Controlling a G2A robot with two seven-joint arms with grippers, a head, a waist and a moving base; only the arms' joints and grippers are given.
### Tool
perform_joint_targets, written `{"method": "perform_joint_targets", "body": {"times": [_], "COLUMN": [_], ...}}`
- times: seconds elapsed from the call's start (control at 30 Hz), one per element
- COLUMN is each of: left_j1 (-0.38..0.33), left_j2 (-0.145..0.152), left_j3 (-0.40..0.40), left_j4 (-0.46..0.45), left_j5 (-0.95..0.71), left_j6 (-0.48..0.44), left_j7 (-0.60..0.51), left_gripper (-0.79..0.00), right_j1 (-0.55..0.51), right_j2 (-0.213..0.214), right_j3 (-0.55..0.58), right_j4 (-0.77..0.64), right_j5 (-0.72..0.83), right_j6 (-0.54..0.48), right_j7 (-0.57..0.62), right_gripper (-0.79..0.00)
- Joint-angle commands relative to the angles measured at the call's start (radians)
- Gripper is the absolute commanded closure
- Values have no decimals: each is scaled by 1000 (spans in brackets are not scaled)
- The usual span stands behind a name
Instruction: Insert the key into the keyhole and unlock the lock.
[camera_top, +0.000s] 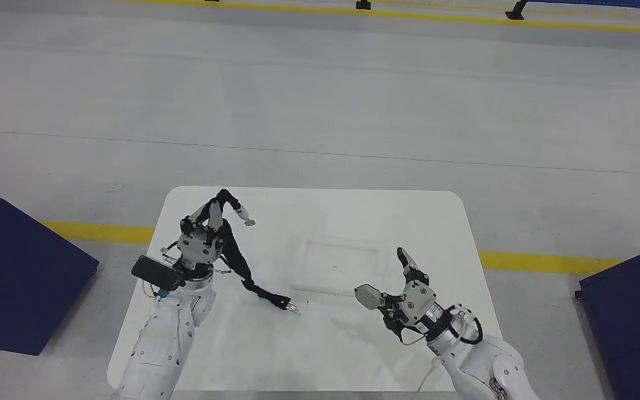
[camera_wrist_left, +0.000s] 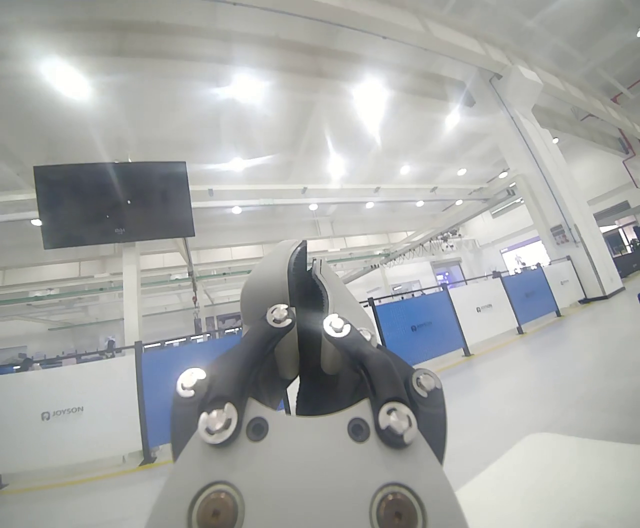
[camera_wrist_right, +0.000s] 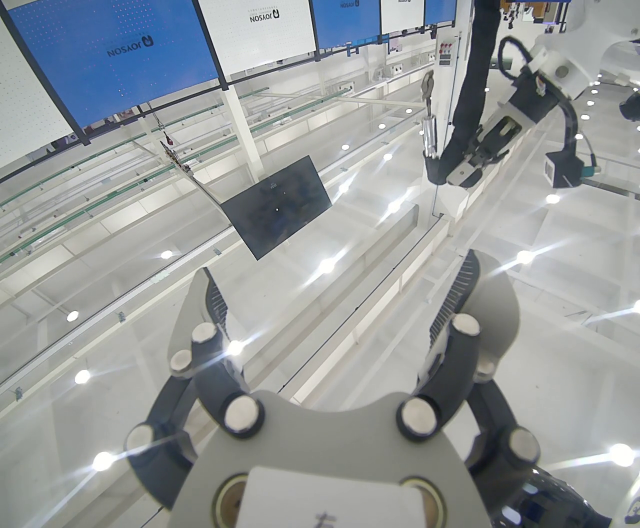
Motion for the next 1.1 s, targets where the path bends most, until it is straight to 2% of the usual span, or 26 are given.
{"method": "perform_joint_targets", "body": {"times": [0.0,0.4,0.57,0.7,1.07], "left_j1": [-5,-77,-111,-130,-192], "left_j2": [0,12,10,11,52], "left_j3": [9,37,58,72,134], "left_j4": [42,292,406,459,617], "left_j5": [4,75,61,74,285], "left_j6": [-12,-51,-119,-145,-231], "left_j7": [-1,-22,-74,-82,-217], "left_gripper": [0,0,0,0,0], "right_j1": [0,0,0,0,0], "right_j2": [0,0,0,0,0], "right_j3": [0,0,0,0,0], "right_j4": [0,0,0,0,0], "right_j5": [0,0,0,0,0], "right_j6": [0,0,0,0,0], "right_j7": [0,0,0,0,0], "right_gripper": [-785,-785,-785,-785,-785]}}
